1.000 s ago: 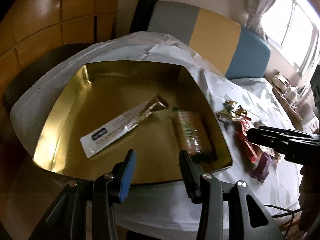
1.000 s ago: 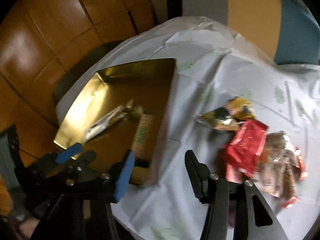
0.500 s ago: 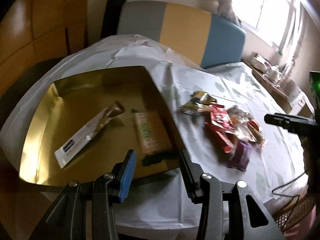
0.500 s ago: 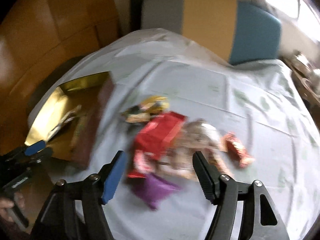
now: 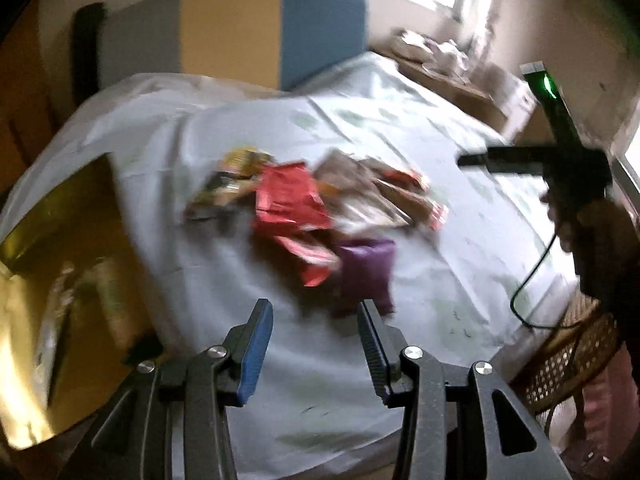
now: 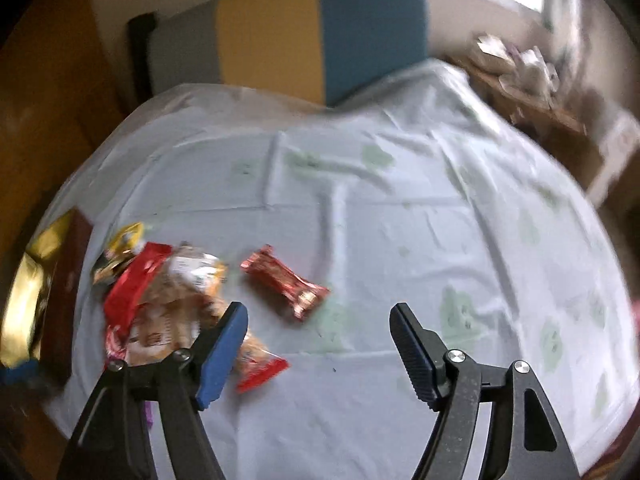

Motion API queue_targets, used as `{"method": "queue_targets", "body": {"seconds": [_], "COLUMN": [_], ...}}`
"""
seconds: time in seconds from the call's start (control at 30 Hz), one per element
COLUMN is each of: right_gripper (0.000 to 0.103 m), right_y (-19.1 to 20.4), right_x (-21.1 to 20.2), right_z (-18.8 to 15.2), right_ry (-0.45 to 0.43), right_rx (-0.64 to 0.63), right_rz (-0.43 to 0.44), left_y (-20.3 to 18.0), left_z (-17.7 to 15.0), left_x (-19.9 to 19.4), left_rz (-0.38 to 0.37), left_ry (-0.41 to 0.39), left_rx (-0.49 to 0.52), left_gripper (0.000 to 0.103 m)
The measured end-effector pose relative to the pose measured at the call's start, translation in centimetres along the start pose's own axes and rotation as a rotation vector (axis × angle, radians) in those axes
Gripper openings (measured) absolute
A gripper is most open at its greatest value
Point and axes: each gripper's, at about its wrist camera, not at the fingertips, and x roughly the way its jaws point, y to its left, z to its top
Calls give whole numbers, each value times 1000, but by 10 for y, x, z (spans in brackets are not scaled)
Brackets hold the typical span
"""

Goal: Organize snacks
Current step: 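Grasp the purple pouch with the left gripper while the right gripper grasps the red candy bar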

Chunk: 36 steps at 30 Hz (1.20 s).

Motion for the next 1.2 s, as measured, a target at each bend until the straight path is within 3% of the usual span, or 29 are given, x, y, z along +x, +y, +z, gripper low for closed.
{"method": "queue_targets", "body": {"seconds": [0.07, 0.23, 0.6, 0.67, 0.83, 0.93, 1.2], "right_gripper": [74, 76, 79, 79, 79, 79, 78], "right_y": [-7, -17, -14, -14, -15, -18, -18], "right_x": [6, 5, -3, -3, -8, -5, 5], "right_z": [2, 8, 8, 9, 9, 9, 4], "right_ry": [34, 20, 2, -4, -35, -21, 34], "right_rx": [48, 119, 130, 121, 109, 122, 109], "right_rz": [9, 74, 119, 113, 66, 53, 37], "left_y": [-11, -33, -49, -49, -40, -25, -18], "left_z": [3, 14, 22, 21, 10, -9, -35], "left_x": [13, 44, 85, 83, 62, 54, 45], "left_rz": [-7, 0, 32, 19, -1, 31, 26], "left_ry": [19, 58, 105, 85, 60, 72, -22], "left_rx": [24, 51, 104, 108, 104, 82, 65], "left_gripper": [45, 45, 46, 40, 40, 40, 42]}}
